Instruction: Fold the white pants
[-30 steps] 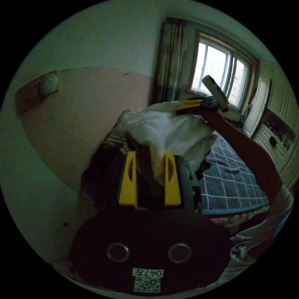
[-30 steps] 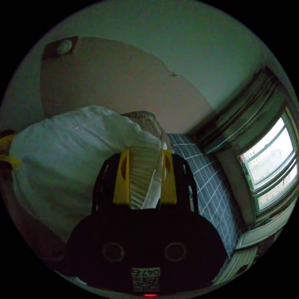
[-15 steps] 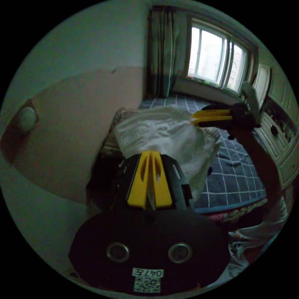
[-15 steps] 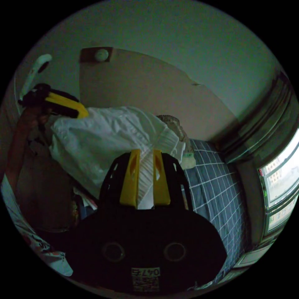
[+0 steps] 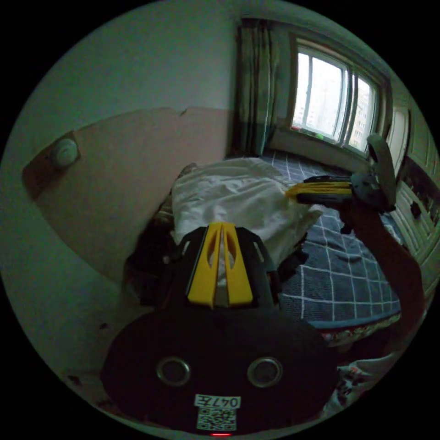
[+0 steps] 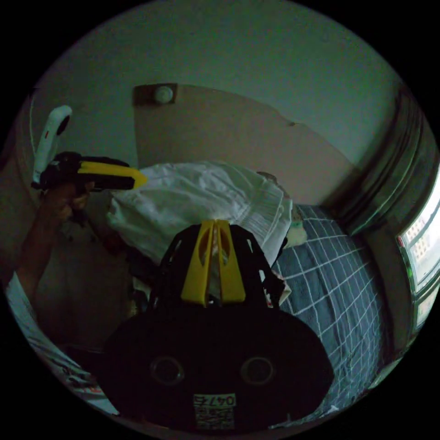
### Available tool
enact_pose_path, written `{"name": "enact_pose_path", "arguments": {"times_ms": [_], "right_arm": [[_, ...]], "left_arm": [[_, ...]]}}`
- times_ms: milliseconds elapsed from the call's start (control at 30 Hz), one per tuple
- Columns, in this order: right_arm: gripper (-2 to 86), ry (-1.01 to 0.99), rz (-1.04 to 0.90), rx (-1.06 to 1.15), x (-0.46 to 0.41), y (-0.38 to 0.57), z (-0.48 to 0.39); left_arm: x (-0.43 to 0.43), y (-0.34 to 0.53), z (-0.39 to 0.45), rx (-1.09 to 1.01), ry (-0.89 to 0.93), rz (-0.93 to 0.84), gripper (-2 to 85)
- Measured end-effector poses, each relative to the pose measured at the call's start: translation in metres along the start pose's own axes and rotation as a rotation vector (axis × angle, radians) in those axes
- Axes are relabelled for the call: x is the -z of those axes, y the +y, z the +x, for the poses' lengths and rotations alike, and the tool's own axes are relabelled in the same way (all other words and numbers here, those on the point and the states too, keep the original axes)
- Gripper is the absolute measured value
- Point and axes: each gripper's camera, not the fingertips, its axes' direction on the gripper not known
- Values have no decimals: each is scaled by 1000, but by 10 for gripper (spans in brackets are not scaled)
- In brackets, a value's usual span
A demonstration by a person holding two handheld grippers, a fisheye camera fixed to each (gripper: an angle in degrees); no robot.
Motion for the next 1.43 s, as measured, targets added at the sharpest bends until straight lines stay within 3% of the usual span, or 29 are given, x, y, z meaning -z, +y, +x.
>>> {"name": "enact_pose_path", "arguments": {"times_ms": [167,267,500,800,933,1233,1433], "right_arm": [[-5,10,271,28,84,44,-36],[-7,-102,261,70,120,85,-62],[-11,-196,115,105,159,197,-128],[-12,-195,48,-46,212,316,-161],[-12,-300,82,-131,238,352,-164],[-12,-350,161,-107,259,412,-208],[-12,-316,43,-163,257,446,-219]], "left_arm": [[56,79,45,-179,84,25,-8],[88,162,78,-258,148,-9,-9],[126,306,140,-279,303,-279,-8],[192,374,183,-270,339,-277,-8],[212,391,191,-247,341,-286,-8],[256,430,219,-259,233,-328,-8],[278,446,240,-261,251,-338,-9]]}}
